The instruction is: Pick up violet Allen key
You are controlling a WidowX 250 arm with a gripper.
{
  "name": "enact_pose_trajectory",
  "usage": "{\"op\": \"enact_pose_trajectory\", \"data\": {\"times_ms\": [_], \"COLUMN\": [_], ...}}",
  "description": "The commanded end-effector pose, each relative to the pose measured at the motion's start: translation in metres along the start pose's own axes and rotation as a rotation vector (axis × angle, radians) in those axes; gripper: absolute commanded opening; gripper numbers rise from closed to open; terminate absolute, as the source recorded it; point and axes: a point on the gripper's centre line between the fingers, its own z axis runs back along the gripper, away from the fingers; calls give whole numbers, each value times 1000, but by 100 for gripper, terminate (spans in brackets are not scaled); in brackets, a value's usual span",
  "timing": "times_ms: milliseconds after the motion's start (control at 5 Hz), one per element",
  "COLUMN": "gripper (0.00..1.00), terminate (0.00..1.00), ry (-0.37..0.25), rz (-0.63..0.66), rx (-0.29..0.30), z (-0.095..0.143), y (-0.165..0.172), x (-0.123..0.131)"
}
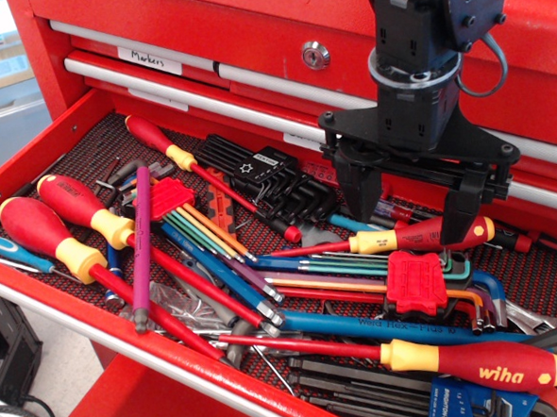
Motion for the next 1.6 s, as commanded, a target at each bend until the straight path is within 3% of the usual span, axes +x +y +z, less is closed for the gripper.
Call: {"op": "enact_pose_trajectory", "data": {"times_ms": [0, 200, 400, 600, 800, 1000, 1400], "gripper": [100, 100, 100, 100, 100, 100, 100], "terminate": [0, 0, 0, 0, 0, 0, 0], "ry": [0, -35, -35, -44, -13, -22, -4], "rz": [0, 70, 146, 185, 226, 201, 190], "rx": [0, 69, 95, 118, 84, 74, 50], "z": [0, 15, 23, 16, -2, -11, -38], "y": [0, 35, 69, 118, 163, 188, 199], "x": [0, 8, 7, -9, -26, -40, -52]}}
